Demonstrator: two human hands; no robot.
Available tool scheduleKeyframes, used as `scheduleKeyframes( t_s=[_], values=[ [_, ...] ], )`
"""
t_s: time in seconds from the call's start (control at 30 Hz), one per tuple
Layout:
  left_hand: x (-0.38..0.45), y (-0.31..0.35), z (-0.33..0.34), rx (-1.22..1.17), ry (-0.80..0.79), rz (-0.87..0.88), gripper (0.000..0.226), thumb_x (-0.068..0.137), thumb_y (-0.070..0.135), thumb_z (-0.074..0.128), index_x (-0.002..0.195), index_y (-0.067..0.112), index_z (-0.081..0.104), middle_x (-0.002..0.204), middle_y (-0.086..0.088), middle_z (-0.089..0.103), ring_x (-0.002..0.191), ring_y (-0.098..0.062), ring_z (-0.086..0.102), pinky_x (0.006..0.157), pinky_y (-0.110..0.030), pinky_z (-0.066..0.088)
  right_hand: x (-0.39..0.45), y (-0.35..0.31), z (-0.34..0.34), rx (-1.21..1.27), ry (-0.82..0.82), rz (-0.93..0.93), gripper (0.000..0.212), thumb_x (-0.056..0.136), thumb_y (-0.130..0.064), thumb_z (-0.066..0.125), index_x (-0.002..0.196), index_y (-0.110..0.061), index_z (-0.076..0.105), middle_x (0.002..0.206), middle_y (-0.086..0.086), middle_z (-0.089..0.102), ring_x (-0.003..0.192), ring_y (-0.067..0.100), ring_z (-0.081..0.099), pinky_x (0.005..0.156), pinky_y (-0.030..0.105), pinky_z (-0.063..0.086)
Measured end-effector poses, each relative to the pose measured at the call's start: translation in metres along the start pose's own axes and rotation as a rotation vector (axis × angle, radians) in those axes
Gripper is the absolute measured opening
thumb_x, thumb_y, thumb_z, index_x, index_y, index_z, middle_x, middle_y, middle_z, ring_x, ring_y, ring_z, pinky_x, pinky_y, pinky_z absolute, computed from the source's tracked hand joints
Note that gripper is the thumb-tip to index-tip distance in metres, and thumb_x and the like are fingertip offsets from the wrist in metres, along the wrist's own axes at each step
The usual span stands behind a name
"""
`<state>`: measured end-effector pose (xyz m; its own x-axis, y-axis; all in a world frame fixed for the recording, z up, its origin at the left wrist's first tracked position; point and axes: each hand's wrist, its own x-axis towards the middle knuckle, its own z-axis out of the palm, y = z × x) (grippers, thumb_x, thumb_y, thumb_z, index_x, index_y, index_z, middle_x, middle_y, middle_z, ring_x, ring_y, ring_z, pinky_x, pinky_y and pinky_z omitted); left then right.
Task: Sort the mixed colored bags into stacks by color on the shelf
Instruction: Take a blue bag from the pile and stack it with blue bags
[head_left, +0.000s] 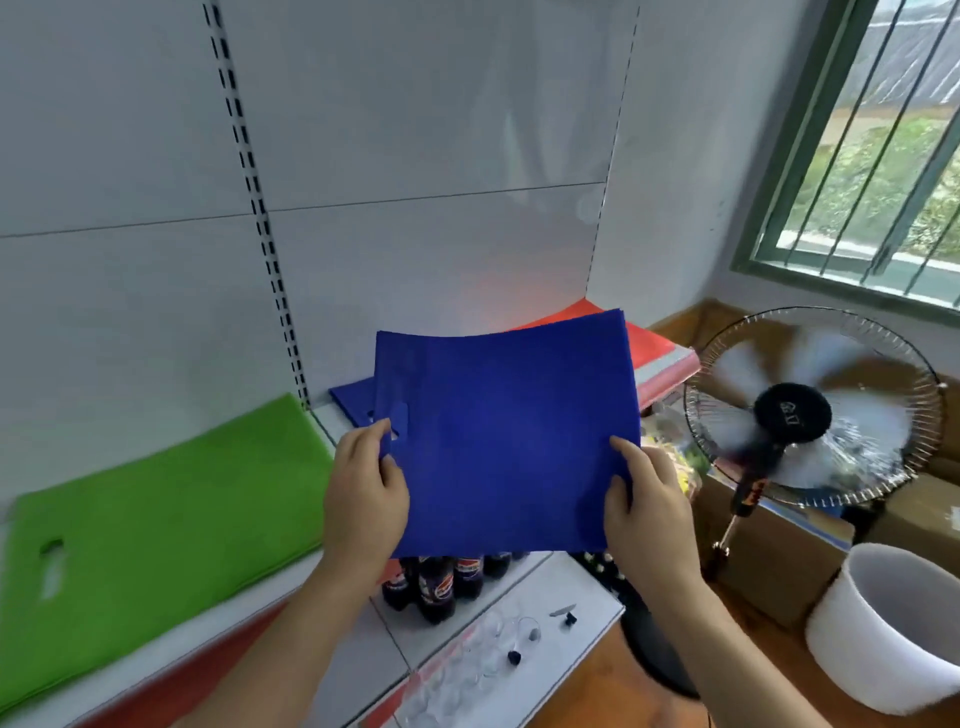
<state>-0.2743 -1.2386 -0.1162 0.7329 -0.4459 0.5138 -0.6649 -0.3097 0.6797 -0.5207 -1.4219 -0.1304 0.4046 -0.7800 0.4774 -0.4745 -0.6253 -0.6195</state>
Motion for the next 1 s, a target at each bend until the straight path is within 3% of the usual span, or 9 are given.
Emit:
scheduleKeyframes(
  t_s=[0.13, 0.3, 0.47, 0.67, 0.83, 1.0],
  values=[
    [0.006, 0.009, 0.016, 0.038, 0.09, -0.094, 0.034, 0.1, 0.003, 0.059, 0.134, 0.008, 0.064, 0.129, -0.003, 0.062, 0.117, -0.018, 0.06, 0.097, -0.025, 0.043, 0.054, 0.021, 0.013, 0.043, -0.071, -0.103, 0.044, 0.104, -0.01, 0.053, 0.146, -0.022, 0.054, 0.129, -0.01, 0.05, 0.098, 0.001, 0.044, 0.086, 0.032, 0.048],
    [0.015, 0.006, 0.021, 0.145, 0.173, -0.228, 0.027, 0.1, 0.007, 0.061, 0.126, 0.009, 0.068, 0.126, -0.002, 0.064, 0.11, -0.018, 0.063, 0.093, -0.021, 0.041, 0.108, 0.023, 0.044, 0.114, -0.149, -0.191, 0.041, 0.102, -0.012, 0.055, 0.141, -0.025, 0.056, 0.133, -0.007, 0.053, 0.103, 0.011, 0.053, 0.084, 0.032, 0.044],
    [0.031, -0.003, 0.035, 0.219, 0.111, -0.268, 0.042, 0.1, 0.005, 0.058, 0.142, 0.005, 0.059, 0.141, -0.004, 0.057, 0.122, -0.018, 0.059, 0.099, -0.02, 0.039, 0.151, 0.022, 0.079, 0.094, -0.198, -0.248, 0.042, 0.101, -0.011, 0.055, 0.141, -0.022, 0.058, 0.135, -0.003, 0.055, 0.106, 0.023, 0.061, 0.081, 0.035, 0.048],
    [0.052, -0.022, 0.061, 0.256, 0.079, -0.327, 0.042, 0.098, 0.004, 0.058, 0.139, 0.007, 0.062, 0.139, -0.005, 0.058, 0.119, -0.021, 0.062, 0.095, -0.022, 0.042, 0.185, 0.024, 0.105, 0.057, -0.272, -0.252, 0.042, 0.101, -0.01, 0.055, 0.142, -0.018, 0.06, 0.141, -0.002, 0.054, 0.111, 0.027, 0.063, 0.092, 0.045, 0.055],
    [0.062, -0.033, 0.073, 0.385, 0.069, -0.387, 0.041, 0.096, 0.004, 0.061, 0.137, 0.004, 0.063, 0.135, -0.009, 0.062, 0.122, -0.026, 0.06, 0.102, -0.036, 0.049, 0.204, 0.031, 0.127, 0.013, -0.33, -0.246, 0.044, 0.101, -0.008, 0.055, 0.144, -0.014, 0.059, 0.142, 0.0, 0.054, 0.115, 0.03, 0.062, 0.093, 0.046, 0.054],
    [0.062, -0.036, 0.079, 0.558, 0.037, -0.478, 0.031, 0.096, 0.015, 0.061, 0.122, 0.001, 0.067, 0.124, -0.014, 0.066, 0.113, -0.032, 0.062, 0.099, -0.045, 0.05, 0.213, 0.036, 0.148, -0.005, -0.451, -0.32, 0.046, 0.101, -0.009, 0.055, 0.147, -0.009, 0.058, 0.14, 0.003, 0.056, 0.117, 0.03, 0.062, 0.095, 0.048, 0.055]
  ],
)
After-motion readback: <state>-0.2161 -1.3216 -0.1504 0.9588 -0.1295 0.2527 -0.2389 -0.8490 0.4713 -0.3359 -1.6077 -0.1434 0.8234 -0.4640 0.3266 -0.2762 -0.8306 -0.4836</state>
